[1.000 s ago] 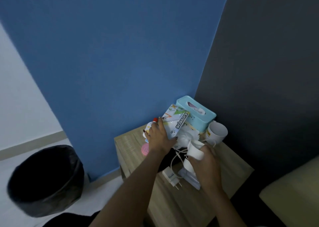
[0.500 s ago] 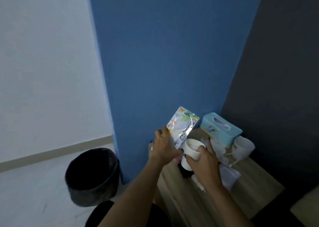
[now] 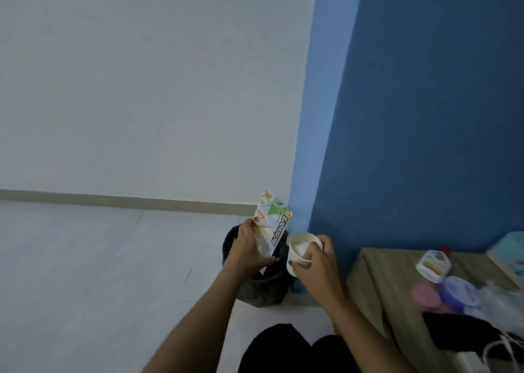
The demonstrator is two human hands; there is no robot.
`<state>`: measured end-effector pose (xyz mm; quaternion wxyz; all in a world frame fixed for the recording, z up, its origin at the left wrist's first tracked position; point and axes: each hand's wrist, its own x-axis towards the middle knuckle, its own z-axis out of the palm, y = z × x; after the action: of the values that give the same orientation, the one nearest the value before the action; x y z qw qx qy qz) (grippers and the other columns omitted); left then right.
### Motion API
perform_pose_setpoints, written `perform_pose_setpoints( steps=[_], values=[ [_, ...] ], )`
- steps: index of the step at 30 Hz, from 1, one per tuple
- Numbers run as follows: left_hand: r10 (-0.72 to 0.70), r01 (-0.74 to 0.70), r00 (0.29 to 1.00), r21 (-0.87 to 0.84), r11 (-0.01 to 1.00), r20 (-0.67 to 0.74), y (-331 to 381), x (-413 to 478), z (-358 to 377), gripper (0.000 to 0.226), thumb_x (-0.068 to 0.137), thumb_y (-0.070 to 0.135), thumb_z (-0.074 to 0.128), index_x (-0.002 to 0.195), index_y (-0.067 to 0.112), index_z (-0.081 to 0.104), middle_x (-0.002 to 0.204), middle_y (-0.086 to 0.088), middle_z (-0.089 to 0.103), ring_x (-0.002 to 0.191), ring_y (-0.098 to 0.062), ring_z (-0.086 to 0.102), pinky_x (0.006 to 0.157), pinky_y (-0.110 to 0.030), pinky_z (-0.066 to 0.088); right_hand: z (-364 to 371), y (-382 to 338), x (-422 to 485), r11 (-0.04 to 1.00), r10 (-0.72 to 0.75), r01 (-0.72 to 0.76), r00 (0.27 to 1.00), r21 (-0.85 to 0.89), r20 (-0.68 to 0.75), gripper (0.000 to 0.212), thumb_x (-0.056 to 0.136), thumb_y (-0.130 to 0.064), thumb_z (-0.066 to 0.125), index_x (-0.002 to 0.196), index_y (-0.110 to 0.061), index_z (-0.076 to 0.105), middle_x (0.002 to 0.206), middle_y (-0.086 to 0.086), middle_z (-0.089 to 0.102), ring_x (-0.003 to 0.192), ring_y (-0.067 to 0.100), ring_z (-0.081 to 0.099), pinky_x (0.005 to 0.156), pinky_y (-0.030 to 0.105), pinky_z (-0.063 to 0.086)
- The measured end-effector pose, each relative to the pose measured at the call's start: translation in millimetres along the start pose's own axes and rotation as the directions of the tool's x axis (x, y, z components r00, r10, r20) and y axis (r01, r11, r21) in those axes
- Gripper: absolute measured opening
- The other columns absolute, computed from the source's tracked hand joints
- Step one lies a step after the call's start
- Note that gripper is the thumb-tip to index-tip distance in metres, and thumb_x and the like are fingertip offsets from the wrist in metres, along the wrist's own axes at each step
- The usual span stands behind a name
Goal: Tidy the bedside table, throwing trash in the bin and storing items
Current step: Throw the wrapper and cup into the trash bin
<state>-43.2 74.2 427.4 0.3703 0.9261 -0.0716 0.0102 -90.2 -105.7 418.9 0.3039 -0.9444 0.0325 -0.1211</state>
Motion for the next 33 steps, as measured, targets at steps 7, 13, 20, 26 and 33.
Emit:
perform_pose_setpoints(
  steps=[7,13,20,26,33],
  values=[
    [-0.223,0.21,0.971,-0.141,0.968,-0.085,-77,64,22,0.11,0.057,0.038,0.088,0.141,0.005,0.023,0.141,-0.012,0.037,0.129,-0.028,0.042,0.097,-0.032,0.042,86,4,83,0.996,-0.056,0.061,0.996,-0.068,0.076,0.034,0.075,-0.039,0.074,0.075,-0.023,0.044,0.128,0.0,0.04,0.088,0.028,0.061,0.058,0.029,0.043],
    [-0.373,0.359,0.927,-0.179,0.916,-0.048,-154,137,99,0.121,0.058,0.041,0.087,0.147,0.004,0.014,0.15,-0.014,0.029,0.14,-0.03,0.028,0.11,-0.037,0.032,182,50,136,0.997,-0.016,0.027,0.988,-0.069,0.154,0.027,0.077,-0.039,0.073,0.085,-0.019,0.058,0.124,0.003,0.043,0.095,0.023,0.059,0.066,0.022,0.041],
    [-0.589,0.602,0.795,-0.064,0.796,0.145,-217,174,186,0.126,0.069,0.043,0.08,0.148,0.0,-0.009,0.149,-0.028,0.019,0.137,-0.043,0.027,0.111,-0.048,0.029,270,111,161,0.982,0.062,-0.014,0.965,-0.187,0.253,0.033,0.079,-0.041,0.071,0.095,-0.014,0.059,0.136,0.009,0.038,0.095,0.032,0.061,0.065,0.033,0.048],
    [-0.672,0.687,0.722,-0.051,0.725,0.165,-237,165,218,0.126,0.069,0.041,0.08,0.149,0.005,-0.011,0.149,-0.028,0.02,0.134,-0.045,0.032,0.109,-0.049,0.032,297,128,158,0.986,0.095,-0.042,0.939,-0.162,0.329,0.041,0.082,-0.036,0.07,0.114,-0.017,0.053,0.152,0.011,0.026,0.114,0.035,0.057,0.077,0.039,0.052],
    [-0.632,0.635,0.762,0.03,0.772,0.144,-215,150,186,0.124,0.071,0.045,0.077,0.149,0.007,-0.012,0.15,-0.027,0.017,0.135,-0.043,0.032,0.109,-0.048,0.033,270,114,148,0.994,0.069,-0.032,0.927,-0.103,0.369,0.065,0.084,-0.032,0.068,0.139,-0.027,0.034,0.155,0.009,0.022,0.119,0.032,0.053,0.081,0.04,0.053]
  ],
)
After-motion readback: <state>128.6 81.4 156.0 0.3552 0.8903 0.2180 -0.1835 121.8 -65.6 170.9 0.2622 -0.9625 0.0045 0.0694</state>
